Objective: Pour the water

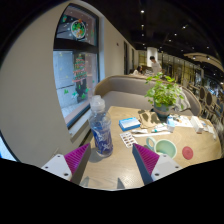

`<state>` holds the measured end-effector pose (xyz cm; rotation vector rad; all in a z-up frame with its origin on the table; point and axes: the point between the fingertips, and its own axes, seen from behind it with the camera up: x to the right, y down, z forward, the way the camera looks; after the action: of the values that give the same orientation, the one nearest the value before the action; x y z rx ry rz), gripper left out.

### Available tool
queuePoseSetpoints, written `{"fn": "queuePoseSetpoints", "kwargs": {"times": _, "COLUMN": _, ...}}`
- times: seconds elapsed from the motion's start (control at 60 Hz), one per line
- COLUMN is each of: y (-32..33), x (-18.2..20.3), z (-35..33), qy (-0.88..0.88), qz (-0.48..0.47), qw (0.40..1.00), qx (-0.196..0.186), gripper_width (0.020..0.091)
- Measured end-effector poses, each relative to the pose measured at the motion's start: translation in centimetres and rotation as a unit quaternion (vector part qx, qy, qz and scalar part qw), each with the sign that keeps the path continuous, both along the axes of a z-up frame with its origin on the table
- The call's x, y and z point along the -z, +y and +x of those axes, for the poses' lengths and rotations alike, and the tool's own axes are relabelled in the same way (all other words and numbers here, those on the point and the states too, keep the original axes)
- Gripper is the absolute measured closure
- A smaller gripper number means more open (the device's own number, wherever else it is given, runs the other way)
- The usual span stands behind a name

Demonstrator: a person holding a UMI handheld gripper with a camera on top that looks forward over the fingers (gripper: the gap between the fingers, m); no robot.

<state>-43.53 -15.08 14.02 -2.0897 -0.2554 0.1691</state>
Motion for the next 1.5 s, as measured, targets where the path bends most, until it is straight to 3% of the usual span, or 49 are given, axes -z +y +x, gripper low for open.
{"fn": "queuePoseSetpoints", "kwargs": {"times": 0.2, "y": 8.8, "x": 2.7, "z": -5.6, "qy": -0.002, "qz": 0.047, "qw": 0.999, "qx": 0.02, "gripper_width": 0.0269}}
{"fn": "queuePoseSetpoints", "kwargs": {"times": 0.3, "y": 11.1, "x": 4.5, "z": -5.9, "qy": -0.002, "qz": 0.045, "qw": 0.998, "qx": 0.041, "gripper_width": 0.0425}}
{"fn": "queuePoseSetpoints", "kwargs": {"times": 0.367, "y": 12.2, "x": 5.3, "z": -6.0, "qy": -0.005, "qz": 0.053, "qw": 0.998, "qx": 0.044, "gripper_width": 0.0565}}
{"fn": "queuePoseSetpoints", "kwargs": {"times": 0.45, "y": 12.8, "x": 5.0, "z": -6.4, "qy": -0.012, "qz": 0.072, "qw": 0.997, "qx": 0.04, "gripper_width": 0.0603}}
{"fn": "queuePoseSetpoints", "kwargs": {"times": 0.633, "y": 12.2, "x": 4.7, "z": -6.6, "qy": 0.01, "qz": 0.06, "qw": 0.998, "qx": 0.03, "gripper_width": 0.0776}}
{"fn": "queuePoseSetpoints", "kwargs": {"times": 0.767, "y": 11.6, "x": 2.1, "z": -5.0, "qy": 0.047, "qz": 0.064, "qw": 0.995, "qx": 0.054, "gripper_width": 0.0784}}
{"fn": "queuePoseSetpoints", "kwargs": {"times": 0.917, "y": 11.4, "x": -3.1, "z": -3.3, "qy": 0.224, "qz": 0.044, "qw": 0.97, "qx": 0.084, "gripper_width": 0.0783}}
{"fn": "queuePoseSetpoints", "kwargs": {"times": 1.033, "y": 11.8, "x": -5.4, "z": -1.3, "qy": 0.428, "qz": -0.012, "qw": 0.895, "qx": 0.126, "gripper_width": 0.0785}}
{"fn": "queuePoseSetpoints", "kwargs": {"times": 1.233, "y": 11.1, "x": -7.7, "z": 3.2, "qy": 0.709, "qz": -0.092, "qw": 0.675, "qx": 0.181, "gripper_width": 0.0789}}
{"fn": "queuePoseSetpoints", "kwargs": {"times": 1.367, "y": 10.8, "x": -6.9, "z": 5.6, "qy": 0.813, "qz": -0.116, "qw": 0.538, "qx": 0.193, "gripper_width": 0.0787}}
{"fn": "queuePoseSetpoints", "kwargs": {"times": 1.5, "y": 12.3, "x": -4.1, "z": 6.2, "qy": 0.857, "qz": -0.13, "qw": 0.451, "qx": 0.213, "gripper_width": 0.079}}
